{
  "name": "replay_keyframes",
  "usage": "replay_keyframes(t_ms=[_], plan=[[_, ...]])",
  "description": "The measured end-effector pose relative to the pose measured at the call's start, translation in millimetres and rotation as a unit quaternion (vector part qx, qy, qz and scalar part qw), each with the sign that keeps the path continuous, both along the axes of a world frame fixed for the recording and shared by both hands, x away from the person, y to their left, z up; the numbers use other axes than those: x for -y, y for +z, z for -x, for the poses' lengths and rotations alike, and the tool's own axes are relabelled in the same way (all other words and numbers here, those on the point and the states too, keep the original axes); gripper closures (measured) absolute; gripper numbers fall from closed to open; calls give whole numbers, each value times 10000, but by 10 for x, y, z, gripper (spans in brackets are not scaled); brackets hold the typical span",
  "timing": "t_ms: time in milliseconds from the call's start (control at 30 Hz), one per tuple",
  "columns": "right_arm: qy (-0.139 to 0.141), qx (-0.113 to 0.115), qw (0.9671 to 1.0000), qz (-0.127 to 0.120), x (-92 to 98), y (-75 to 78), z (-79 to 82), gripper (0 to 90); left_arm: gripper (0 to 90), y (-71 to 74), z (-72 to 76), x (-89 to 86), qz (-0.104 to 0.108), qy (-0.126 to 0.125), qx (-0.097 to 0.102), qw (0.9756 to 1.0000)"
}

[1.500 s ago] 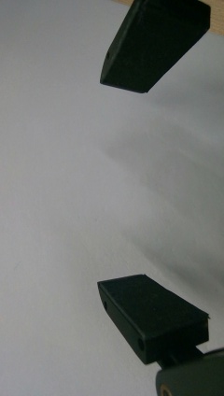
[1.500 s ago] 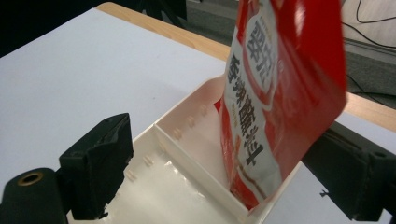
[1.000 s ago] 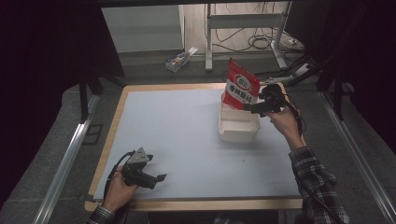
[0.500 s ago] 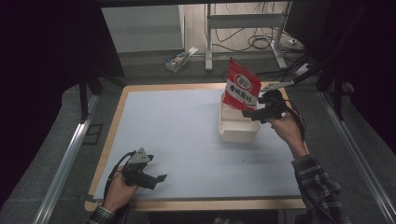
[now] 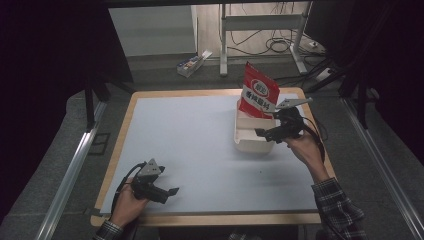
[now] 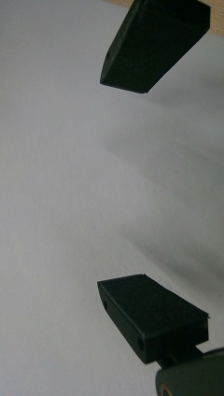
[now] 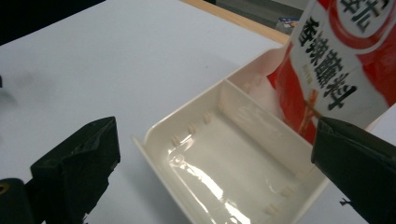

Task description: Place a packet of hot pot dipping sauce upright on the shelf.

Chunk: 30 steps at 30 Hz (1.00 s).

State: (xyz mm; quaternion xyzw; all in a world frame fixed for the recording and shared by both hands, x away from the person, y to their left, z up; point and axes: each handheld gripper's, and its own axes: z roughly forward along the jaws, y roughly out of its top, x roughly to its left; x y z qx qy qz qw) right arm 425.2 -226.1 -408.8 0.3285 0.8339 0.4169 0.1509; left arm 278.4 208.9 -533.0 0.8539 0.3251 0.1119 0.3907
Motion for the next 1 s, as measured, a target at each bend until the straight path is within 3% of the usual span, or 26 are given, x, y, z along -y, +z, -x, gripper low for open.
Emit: replay_keyframes(t_ms=[300, 433, 500, 733, 1000], plan=[[-3, -52, 9999, -114, 4, -46, 130, 14, 45, -3, 2, 3, -33, -15, 5, 10000], [71, -56, 9999, -141, 4, -69, 201, 7, 41, 1, 3, -2, 19, -1, 4, 10000], [109, -85, 9998, -174, 2, -85, 237, 3, 37, 6, 1, -8, 142, 21, -33, 9999], [141, -7, 9999, -63, -7, -118, 373, 0, 34, 13, 1, -16, 237, 51, -53, 9997], [243, 35, 9997, 31, -17, -177, 536, 0, 34, 13, 6, -14, 114, 34, 2, 9999]])
